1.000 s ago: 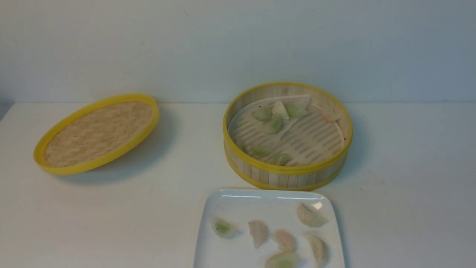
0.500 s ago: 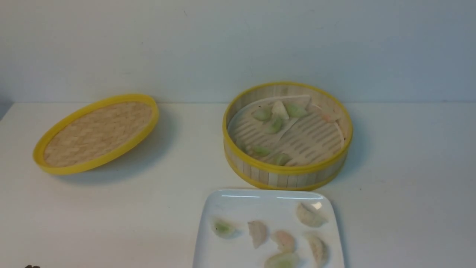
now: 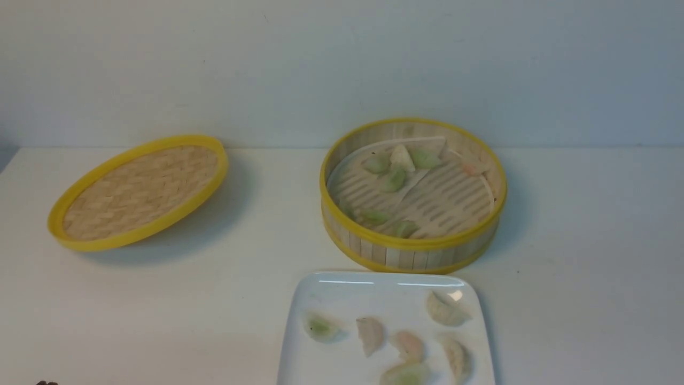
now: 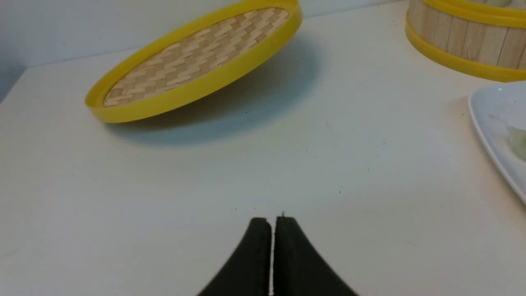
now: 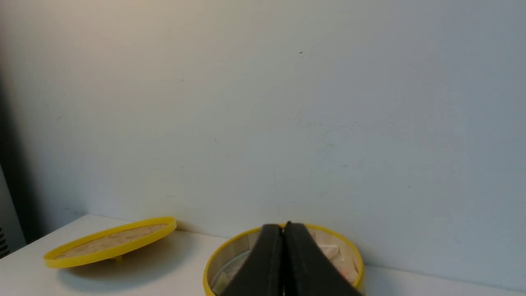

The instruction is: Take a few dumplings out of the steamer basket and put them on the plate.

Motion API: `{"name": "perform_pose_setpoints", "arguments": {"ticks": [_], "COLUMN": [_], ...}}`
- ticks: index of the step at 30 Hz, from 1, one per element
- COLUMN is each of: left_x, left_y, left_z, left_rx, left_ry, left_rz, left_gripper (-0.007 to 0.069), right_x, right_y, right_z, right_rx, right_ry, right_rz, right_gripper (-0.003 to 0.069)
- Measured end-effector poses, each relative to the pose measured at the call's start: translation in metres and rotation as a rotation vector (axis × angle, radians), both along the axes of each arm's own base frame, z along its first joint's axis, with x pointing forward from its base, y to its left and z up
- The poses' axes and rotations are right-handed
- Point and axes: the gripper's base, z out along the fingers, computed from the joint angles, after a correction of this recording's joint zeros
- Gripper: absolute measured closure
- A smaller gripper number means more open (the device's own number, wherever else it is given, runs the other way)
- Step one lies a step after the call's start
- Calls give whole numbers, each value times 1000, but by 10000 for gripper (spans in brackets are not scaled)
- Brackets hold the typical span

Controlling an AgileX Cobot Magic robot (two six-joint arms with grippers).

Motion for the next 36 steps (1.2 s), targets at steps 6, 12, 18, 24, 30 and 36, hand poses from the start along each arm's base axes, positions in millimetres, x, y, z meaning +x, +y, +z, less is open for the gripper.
{"name": "perform_pose_setpoints", "arguments": {"ticks": [6, 12, 18, 24, 30, 36], "left_x": [0, 0, 0, 0, 0, 0], "left_y": [0, 0, 0, 0, 0, 0], "left_z": [0, 0, 0, 0, 0, 0], "left_rx": [0, 0, 0, 0, 0, 0], "left_ry": [0, 0, 0, 0, 0, 0], "left_rz": [0, 0, 0, 0, 0, 0], "left_gripper": [630, 630, 630, 630, 630, 630], "right_x": [0, 0, 1, -5, -5, 11], "right_y": [0, -1, 5, 13, 16, 23], "right_z": [0, 0, 0, 5, 5, -22], "right_rx": [-1, -17, -15, -8, 17, -37], "right_ry": [0, -3, 3, -51, -57, -3], "right_rz": [0, -15, 39, 147, 170, -61], "right_gripper": [673, 673, 673, 673, 673, 673]}}
